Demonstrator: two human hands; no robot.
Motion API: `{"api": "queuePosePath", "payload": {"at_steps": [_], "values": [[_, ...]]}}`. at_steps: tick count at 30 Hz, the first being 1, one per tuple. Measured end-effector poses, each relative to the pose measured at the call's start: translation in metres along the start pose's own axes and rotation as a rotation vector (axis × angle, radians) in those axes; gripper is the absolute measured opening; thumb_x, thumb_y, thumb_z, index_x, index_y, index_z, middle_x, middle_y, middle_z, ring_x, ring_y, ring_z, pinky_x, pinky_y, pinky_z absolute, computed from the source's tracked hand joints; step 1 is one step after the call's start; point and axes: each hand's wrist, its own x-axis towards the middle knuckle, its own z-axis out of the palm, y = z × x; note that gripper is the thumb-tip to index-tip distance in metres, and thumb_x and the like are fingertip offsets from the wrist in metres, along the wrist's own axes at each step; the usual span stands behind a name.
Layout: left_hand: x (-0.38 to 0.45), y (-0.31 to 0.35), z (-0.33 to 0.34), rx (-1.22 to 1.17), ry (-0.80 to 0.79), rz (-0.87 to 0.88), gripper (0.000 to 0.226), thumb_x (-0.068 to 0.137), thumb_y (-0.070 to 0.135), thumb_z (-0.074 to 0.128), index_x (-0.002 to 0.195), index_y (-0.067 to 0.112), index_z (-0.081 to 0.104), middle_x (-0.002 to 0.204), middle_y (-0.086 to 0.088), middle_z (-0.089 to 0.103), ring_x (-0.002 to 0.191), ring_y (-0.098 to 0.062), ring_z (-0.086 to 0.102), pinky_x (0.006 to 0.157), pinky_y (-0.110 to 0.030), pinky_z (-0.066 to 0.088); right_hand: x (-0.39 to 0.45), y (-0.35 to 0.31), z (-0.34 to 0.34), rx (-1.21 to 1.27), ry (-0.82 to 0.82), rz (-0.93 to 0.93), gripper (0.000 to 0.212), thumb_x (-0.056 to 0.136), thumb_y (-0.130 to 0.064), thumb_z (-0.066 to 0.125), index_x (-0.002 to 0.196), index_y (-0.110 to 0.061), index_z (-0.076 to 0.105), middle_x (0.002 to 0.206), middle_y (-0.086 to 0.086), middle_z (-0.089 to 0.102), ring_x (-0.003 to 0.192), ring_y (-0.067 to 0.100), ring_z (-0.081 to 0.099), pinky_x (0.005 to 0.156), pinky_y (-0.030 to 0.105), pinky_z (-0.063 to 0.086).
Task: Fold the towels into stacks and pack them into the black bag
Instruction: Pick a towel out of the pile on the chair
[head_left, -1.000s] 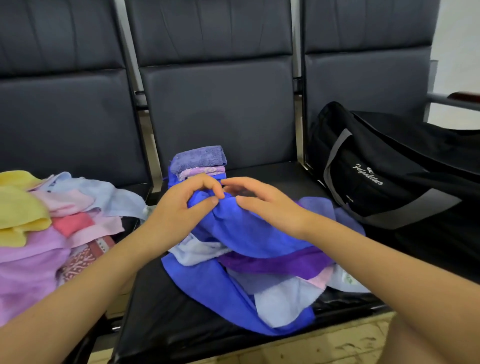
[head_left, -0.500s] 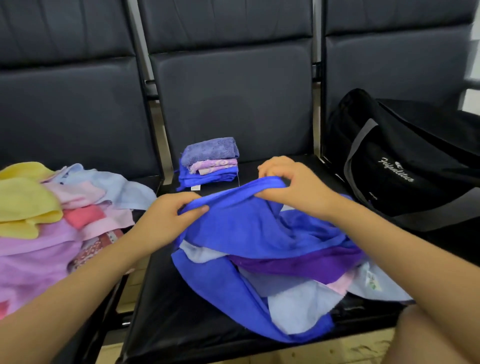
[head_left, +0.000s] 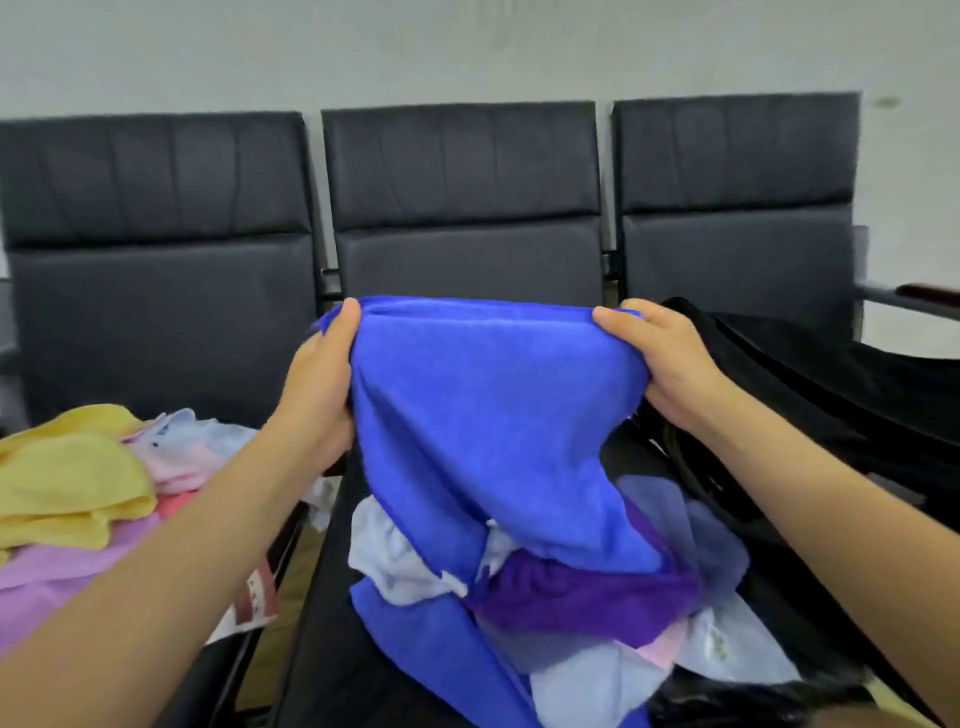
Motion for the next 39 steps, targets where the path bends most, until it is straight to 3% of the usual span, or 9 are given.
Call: {"api": "queuePosePath", "payload": {"at_steps": [3,5,9,14,19,23,26,28,39], "values": [[-0.001,0.032,0.016,-0.092,0.007,-0.01,0.035,0.091,0.051,0.055,0.101,0.021,0.068,0.096,0.0,0.073,0.084,-0.017,0.067,0.076,-0.031,0.053,0.003,-0.042,0.011,-0.026,0.047,-0.036,0.047,0.086,-0.024,0.069,0.057,-0.024,0.031,0.057,-0.005,0.03,0.053,0.01,0.029,0.053,0.028,0.022],[-0.008,0.054,0.025,-0.142,-0.013,0.004,0.033,0.091,0.052,0.056,0.099,0.022,0.068,0.096,0.001,0.071,0.084,-0.018,0.067,0.075,-0.03,0.053,0.002,-0.071,0.016,0.08,-0.005,-0.007,0.031,0.087,-0.027,0.066,0.063,-0.022,0.046,0.062,-0.004,0.046,0.058,0.01,0.044,0.058,0.027,0.033],[-0.024,0.086,0.034,-0.222,-0.094,0.031,0.045,0.094,0.05,0.051,0.061,0.026,0.071,0.07,0.008,0.07,0.062,-0.011,0.067,0.058,-0.021,0.053,-0.005,-0.114,0.018,0.108,-0.108,0.057,0.027,0.088,-0.036,0.063,0.097,-0.011,0.067,0.094,0.005,0.068,0.09,0.019,0.065,0.083,0.032,0.049],[-0.029,0.092,0.02,-0.162,-0.106,-0.026,0.026,0.092,0.047,0.056,0.075,0.027,0.058,0.071,0.01,0.06,0.062,-0.009,0.058,0.056,-0.019,0.048,-0.008,-0.126,0.014,0.052,-0.133,0.083,0.02,0.09,-0.034,0.062,0.081,-0.018,0.069,0.076,-0.005,0.069,0.069,0.01,0.066,0.063,0.021,0.052],[-0.016,0.034,-0.006,0.021,-0.021,-0.204,0.027,0.091,0.045,0.058,0.081,0.022,0.066,0.073,0.003,0.068,0.062,-0.014,0.062,0.062,-0.026,0.048,-0.007,-0.062,-0.009,-0.721,-0.203,0.007,0.042,0.088,-0.038,0.067,0.061,-0.02,0.041,0.054,-0.011,0.037,0.049,0.004,0.035,0.043,0.017,0.028],[0.004,-0.06,-0.03,0.32,0.057,-0.288,0.026,0.096,0.036,0.055,0.096,0.012,0.067,0.092,-0.005,0.069,0.075,-0.015,0.061,0.062,-0.027,0.045,-0.011,0.024,-0.038,-1.013,-0.347,0.155,0.029,0.085,-0.03,0.072,0.071,-0.008,0.058,0.063,-0.005,0.05,0.063,0.009,0.046,0.053,0.015,0.036],[0.017,-0.112,-0.052,0.711,-0.001,-0.223,0.035,0.099,0.034,0.049,0.106,0.006,0.068,0.114,-0.014,0.067,0.097,-0.025,0.062,0.079,-0.031,0.045,-0.015,0.09,-0.055,-1.157,-0.316,0.2,0.016,0.084,-0.029,0.071,0.075,-0.02,0.063,0.082,-0.004,0.064,0.084,0.014,0.059,0.077,0.029,0.047],[0.027,-0.121,-0.06,0.76,0.028,-0.217,0.037,0.099,0.034,0.046,0.111,0.005,0.067,0.116,-0.012,0.065,0.1,-0.026,0.059,0.083,-0.031,0.042,-0.017,0.119,-0.061,-1.243,-0.294,0.264,0.011,0.084,-0.033,0.068,0.077,-0.027,0.063,0.087,-0.005,0.066,0.09,0.017,0.061,0.081,0.034,0.049],[0.074,-0.164,-0.088,0.992,0.093,-0.154,0.036,0.102,0.03,0.04,0.076,0.012,0.058,0.083,-0.008,0.058,0.084,-0.025,0.05,0.074,-0.029,0.034,0.028,0.18,-0.057,-0.94,0.188,0.258,0.022,0.089,-0.027,0.064,0.078,-0.008,0.062,0.068,0.002,0.054,0.072,0.02,0.05,0.065,0.03,0.036]]}}
